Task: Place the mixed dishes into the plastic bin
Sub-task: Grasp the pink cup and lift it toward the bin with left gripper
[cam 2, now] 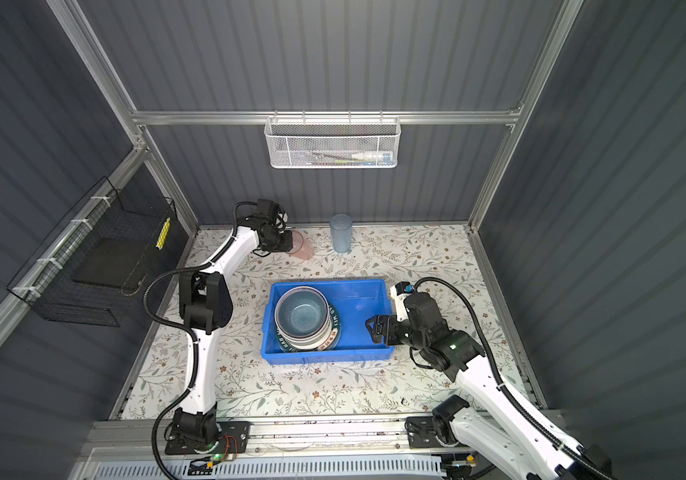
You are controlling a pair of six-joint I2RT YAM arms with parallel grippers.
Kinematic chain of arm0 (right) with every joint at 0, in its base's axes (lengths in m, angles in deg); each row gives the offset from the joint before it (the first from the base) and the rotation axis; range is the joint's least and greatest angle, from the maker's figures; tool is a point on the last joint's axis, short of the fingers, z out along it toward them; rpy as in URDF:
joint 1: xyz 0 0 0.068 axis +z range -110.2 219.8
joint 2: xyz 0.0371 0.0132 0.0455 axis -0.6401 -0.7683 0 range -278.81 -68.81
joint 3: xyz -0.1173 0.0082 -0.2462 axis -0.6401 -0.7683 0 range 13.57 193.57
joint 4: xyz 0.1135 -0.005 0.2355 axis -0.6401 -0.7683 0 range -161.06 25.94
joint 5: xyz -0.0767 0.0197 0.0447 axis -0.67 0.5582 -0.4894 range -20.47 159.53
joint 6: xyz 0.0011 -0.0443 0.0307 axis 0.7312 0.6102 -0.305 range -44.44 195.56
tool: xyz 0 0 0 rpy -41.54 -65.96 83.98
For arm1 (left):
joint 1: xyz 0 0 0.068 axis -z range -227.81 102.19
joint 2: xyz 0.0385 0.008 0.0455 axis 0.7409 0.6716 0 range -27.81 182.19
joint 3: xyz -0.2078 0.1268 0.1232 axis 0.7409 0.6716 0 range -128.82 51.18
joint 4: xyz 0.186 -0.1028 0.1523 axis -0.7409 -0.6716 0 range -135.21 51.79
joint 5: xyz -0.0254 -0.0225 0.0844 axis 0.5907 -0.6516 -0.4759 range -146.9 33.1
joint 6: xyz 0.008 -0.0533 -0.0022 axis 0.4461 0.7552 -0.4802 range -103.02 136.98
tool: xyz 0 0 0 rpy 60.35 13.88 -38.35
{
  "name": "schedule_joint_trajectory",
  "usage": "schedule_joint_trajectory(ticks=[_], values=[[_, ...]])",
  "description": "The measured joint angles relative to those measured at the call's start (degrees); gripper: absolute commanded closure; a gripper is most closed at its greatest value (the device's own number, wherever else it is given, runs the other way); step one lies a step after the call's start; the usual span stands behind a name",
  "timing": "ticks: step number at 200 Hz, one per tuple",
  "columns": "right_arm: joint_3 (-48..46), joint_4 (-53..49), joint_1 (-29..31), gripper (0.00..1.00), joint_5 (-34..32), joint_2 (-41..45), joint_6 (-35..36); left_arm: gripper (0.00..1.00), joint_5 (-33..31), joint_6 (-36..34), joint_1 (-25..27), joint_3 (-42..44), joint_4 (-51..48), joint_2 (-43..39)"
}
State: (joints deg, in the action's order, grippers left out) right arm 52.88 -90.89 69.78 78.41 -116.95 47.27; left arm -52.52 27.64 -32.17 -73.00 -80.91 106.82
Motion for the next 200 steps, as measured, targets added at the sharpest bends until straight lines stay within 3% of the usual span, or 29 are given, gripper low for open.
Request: schedule_joint_trajectory(ticks=[69, 112, 156, 200], values=[[-0.5, 2.2, 0.0, 0.09, 1.5, -0.4, -0.3, 0.97, -0.6, -0.4, 0.0, 6.0, 1.0, -3.5], [-1.0, 3.3, 0.0, 0.12, 2.6, 0.3, -0.8, 0.99, -0.3, 0.1, 0.0, 9.9, 0.7, -8.0], [0.3, 3.1, 0.0, 0.16, 3.6, -0.6, -0.8, 0.95, 2.9, 1.9, 0.0, 14.4, 0.1, -18.4], [9.6, 3.3, 2.0, 0.20, 3.3, -6.0, 0.2, 0.94, 4.8, 3.5, 0.2, 23.3, 0.0, -31.5]])
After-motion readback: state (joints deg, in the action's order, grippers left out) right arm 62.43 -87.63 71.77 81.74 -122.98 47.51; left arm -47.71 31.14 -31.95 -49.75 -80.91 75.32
